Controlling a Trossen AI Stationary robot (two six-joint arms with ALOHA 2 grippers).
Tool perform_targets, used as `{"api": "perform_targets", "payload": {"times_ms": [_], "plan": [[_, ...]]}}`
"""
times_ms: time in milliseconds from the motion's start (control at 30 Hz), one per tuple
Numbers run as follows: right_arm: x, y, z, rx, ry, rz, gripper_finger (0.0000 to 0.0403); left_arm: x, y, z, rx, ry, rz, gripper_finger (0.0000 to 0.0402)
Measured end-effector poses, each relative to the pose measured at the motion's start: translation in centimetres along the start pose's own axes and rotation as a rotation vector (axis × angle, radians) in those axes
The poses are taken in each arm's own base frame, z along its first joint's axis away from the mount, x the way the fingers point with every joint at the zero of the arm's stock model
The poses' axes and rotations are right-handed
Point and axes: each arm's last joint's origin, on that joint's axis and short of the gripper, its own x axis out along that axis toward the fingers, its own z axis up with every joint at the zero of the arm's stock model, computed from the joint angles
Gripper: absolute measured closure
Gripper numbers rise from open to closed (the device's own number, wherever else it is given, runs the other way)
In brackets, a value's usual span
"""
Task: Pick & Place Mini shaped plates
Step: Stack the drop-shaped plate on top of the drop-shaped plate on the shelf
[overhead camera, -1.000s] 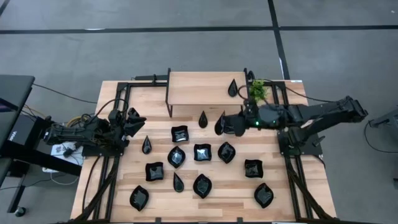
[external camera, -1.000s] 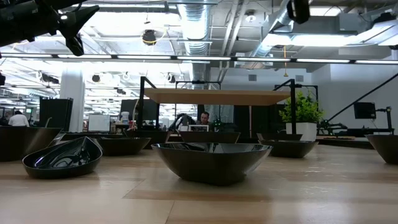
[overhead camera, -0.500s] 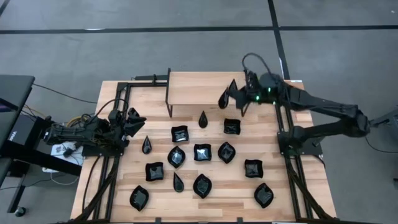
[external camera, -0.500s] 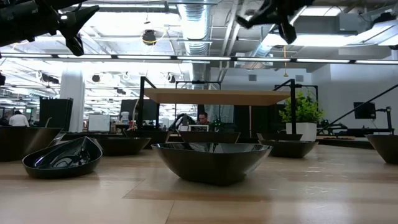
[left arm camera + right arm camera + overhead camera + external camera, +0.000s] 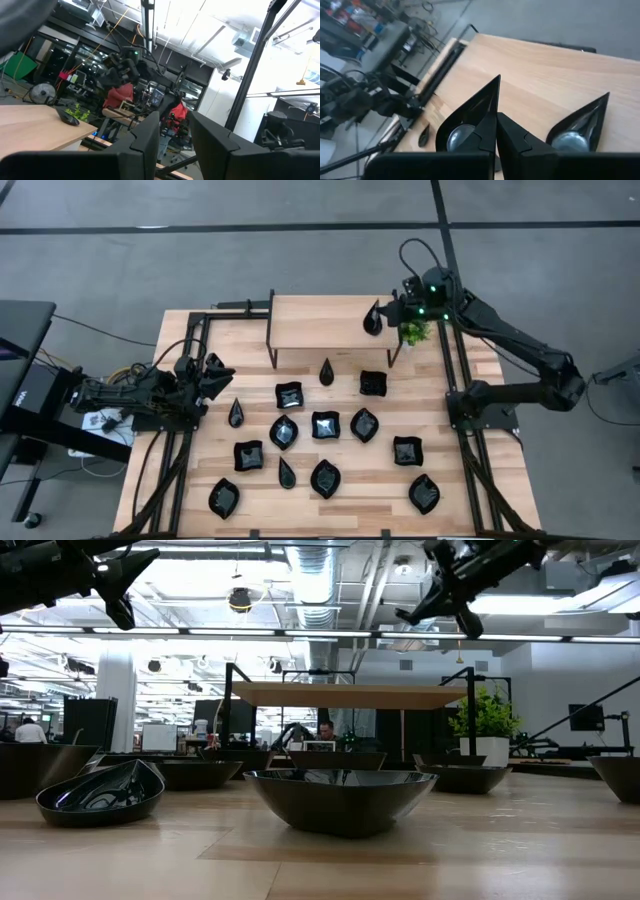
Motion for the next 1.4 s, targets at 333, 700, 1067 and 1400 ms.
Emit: {"api": "perform_targets", "payload": {"times_ms": [333,700,1067,1400], "plan": [[1.6,0.4,5.3,-0.06,0.227,-0.175,0.0403,0.0,0.0,0.0,0.0,0.0,0.0,0.029],[4.0,-1.5,6.7,0.009,0.401,-0.31,0.0403,0.0,0.0,0.0,0.0,0.0,0.0,0.029],[5.2,-2.6,6.1,0.02,0.43,-0.399,0.0403,0.0,0.0,0.0,0.0,0.0,0.0,0.029],[6.4,-3.3,4.6,0.051,0.462,-0.407,0.0403,0.0,0.0,0.0,0.037,0.0,0.001,0.029]]}}
